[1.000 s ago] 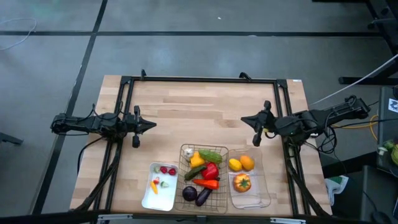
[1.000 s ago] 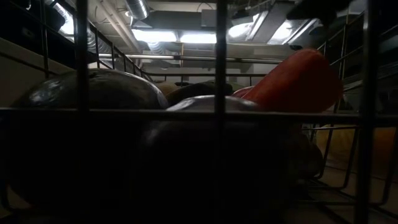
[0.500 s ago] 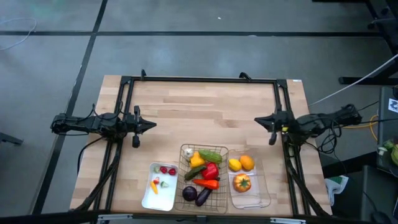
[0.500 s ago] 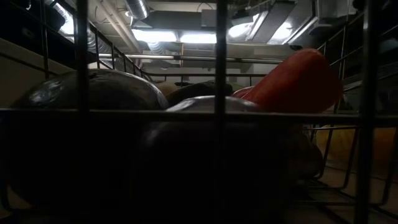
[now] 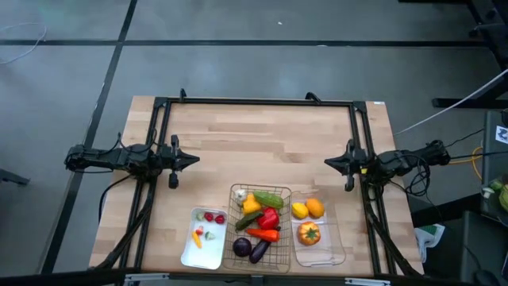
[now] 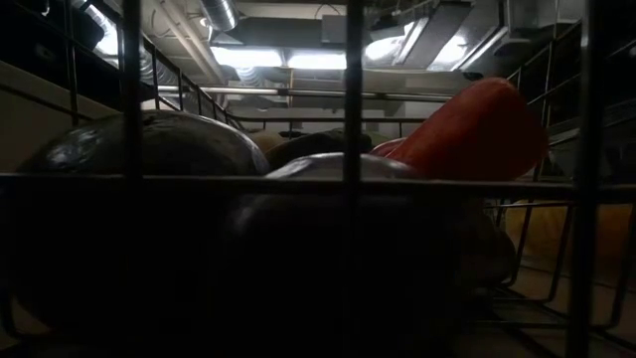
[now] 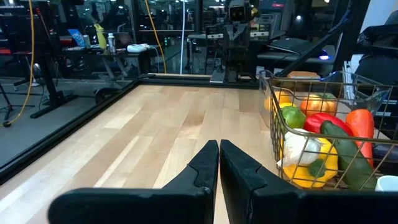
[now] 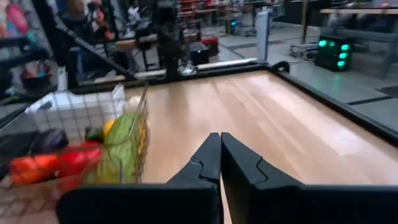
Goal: Sort produce into baskets
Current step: Return to Home Position
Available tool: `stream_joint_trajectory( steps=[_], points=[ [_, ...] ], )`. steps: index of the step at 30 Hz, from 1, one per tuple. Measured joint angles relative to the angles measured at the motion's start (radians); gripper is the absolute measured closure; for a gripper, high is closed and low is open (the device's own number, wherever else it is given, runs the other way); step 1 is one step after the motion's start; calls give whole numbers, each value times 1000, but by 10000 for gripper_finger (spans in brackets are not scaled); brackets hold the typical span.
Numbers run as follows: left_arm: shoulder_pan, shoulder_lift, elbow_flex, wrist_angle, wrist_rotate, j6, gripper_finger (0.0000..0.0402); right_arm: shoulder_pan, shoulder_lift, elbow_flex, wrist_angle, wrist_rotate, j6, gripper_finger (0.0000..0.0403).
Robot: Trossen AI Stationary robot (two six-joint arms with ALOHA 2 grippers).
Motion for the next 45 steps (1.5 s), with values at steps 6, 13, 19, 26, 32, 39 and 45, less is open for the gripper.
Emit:
stream_joint_trajectory(
  steps=[6, 13, 19, 26, 32, 39, 45],
  points=[
    [0, 0, 0, 0, 0, 0, 389, 0, 0, -84, 193, -14, -93, 391],
    [0, 0, 0, 0, 0, 0, 389, -2, 1, -109, 228, 27, -115, 391],
    [0, 0, 0, 0, 0, 0, 389, -65, 0, -114, 277, -18, -196, 391],
    [0, 0, 0, 0, 0, 0, 389, -191, 1, -111, 222, -182, -165, 391],
    [0, 0, 0, 0, 0, 0, 389, -269, 1, -108, 186, -284, -127, 391],
    [0, 0, 0, 0, 0, 0, 389, -303, 4, -108, 177, -329, -131, 391],
    [0, 0, 0, 0, 0, 0, 389, -301, 4, -109, 176, -330, -151, 391]
  ],
)
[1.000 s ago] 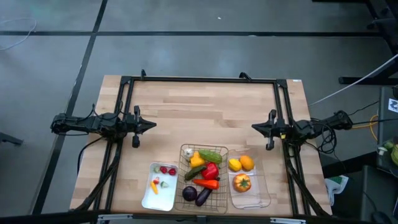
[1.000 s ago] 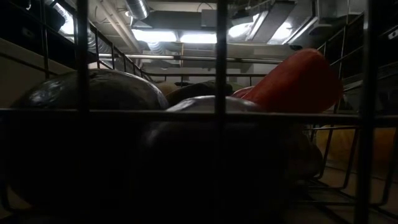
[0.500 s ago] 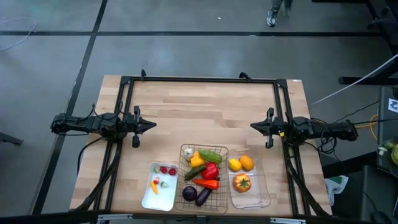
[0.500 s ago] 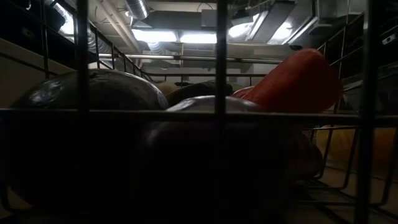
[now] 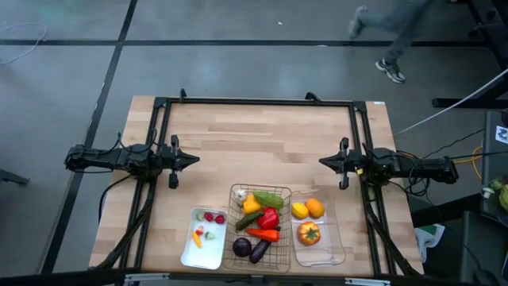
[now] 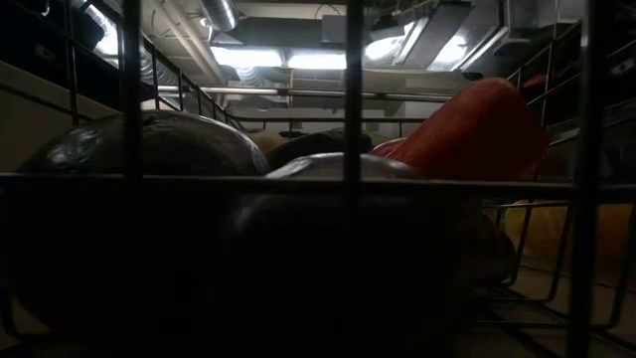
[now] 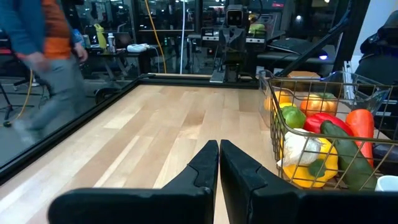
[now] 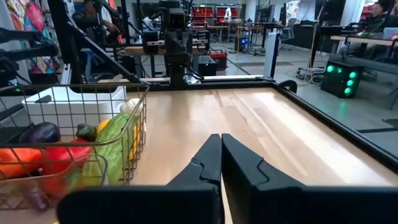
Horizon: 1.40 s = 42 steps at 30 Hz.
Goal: Sort produce into baskets
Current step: Return to Home Position
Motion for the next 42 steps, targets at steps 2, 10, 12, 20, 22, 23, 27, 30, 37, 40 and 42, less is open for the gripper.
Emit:
stream_joint_trajectory(
  steps=[2, 10, 12, 20, 22, 23, 27, 30, 37, 40, 42],
  points=[
    [0, 0, 0, 0, 0, 0, 389, 0, 0, 0, 5, -4, -23, 391],
    [0, 0, 0, 0, 0, 0, 389, 0, 0, -3, 17, 3, -134, 391],
    [0, 0, 0, 0, 0, 0, 389, 0, 0, -13, 32, 3, -156, 391],
    [0, 0, 0, 0, 0, 0, 389, 0, 4, -46, 129, 0, -173, 391],
    [0, 0, 0, 0, 0, 0, 389, 0, 5, -46, 129, -1, -156, 391],
    [0, 0, 0, 0, 0, 0, 389, 0, 5, -46, 128, -7, -155, 391],
    [0, 0, 0, 0, 0, 0, 389, 0, 5, -47, 133, -24, -156, 391],
    [0, 0, 0, 0, 0, 0, 389, 0, 4, -46, 135, -24, -156, 391],
    [0, 0, 0, 0, 0, 0, 389, 0, 4, -47, 136, -24, -156, 391],
    [0, 0, 0, 0, 0, 0, 389, 0, 4, -47, 136, -24, -156, 391],
    [0, 0, 0, 0, 0, 0, 389, 0, 4, -47, 137, -24, -156, 391]
  ],
)
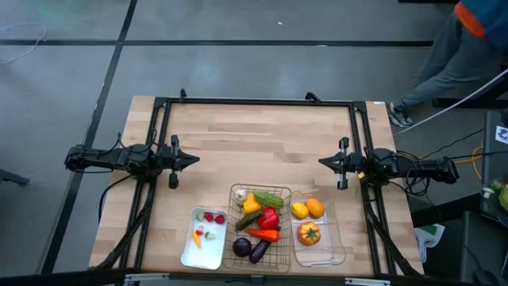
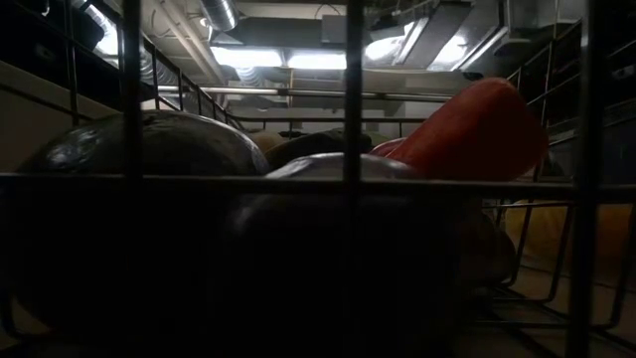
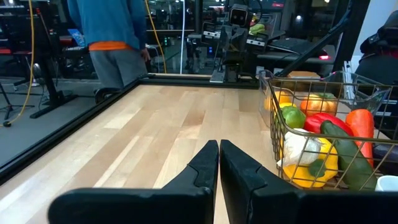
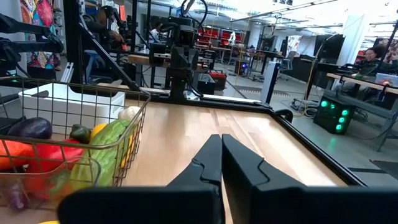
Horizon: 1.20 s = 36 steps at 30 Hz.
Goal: Sort produce into baskets
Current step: Return to Home Position
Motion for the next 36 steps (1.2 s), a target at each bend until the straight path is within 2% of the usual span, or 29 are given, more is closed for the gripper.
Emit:
stream_joint_trajectory(
  steps=[8, 15, 36],
  points=[
    [0, 0, 0, 0, 0, 0, 389, 3, 0, 0, 2, 1, 0, 391],
    [0, 0, 0, 0, 0, 0, 389, 62, 8, 0, 3, 9, 0, 391],
    [0, 0, 0, 0, 0, 0, 389, 60, 8, 0, 3, 7, 0, 391]
  ],
)
